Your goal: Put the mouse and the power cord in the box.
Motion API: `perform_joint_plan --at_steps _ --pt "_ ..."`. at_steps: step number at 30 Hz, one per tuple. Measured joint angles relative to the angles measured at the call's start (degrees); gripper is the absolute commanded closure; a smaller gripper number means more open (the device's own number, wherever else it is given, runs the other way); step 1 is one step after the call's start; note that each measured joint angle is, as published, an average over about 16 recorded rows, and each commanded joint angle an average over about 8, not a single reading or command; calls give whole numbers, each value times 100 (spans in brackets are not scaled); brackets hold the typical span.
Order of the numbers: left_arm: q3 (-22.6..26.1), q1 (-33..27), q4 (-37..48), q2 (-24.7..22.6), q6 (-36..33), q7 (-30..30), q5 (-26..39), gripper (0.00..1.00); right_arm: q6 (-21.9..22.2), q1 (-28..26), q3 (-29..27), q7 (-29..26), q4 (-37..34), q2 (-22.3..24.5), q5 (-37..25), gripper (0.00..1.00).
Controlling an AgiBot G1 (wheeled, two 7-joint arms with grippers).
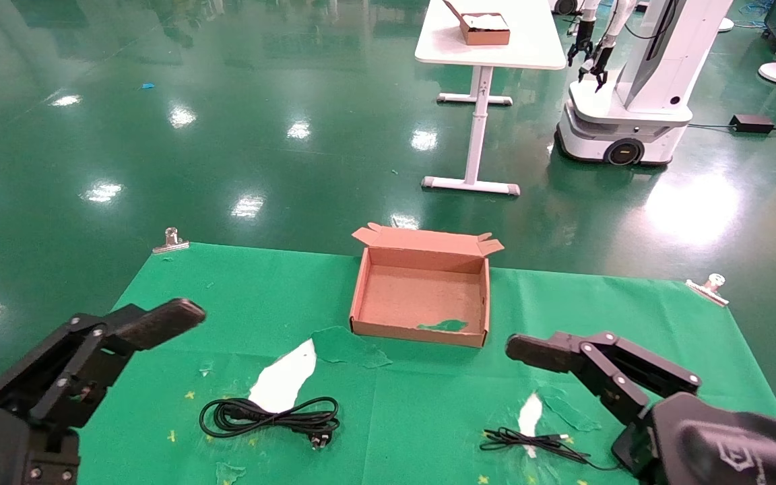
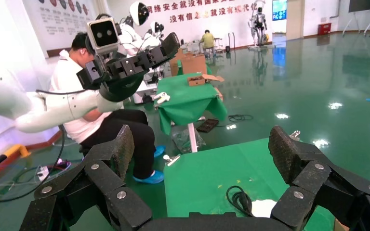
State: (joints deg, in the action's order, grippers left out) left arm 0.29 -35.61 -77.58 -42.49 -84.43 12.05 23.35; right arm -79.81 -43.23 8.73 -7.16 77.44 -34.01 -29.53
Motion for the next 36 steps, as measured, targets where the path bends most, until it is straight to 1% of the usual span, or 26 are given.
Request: perform_joint_plan --at_steps 36 --pt "1087 -1793 277 517 -87 -1576 1279 0 -409 -1275 507 -250 -269 -70 -858 0"
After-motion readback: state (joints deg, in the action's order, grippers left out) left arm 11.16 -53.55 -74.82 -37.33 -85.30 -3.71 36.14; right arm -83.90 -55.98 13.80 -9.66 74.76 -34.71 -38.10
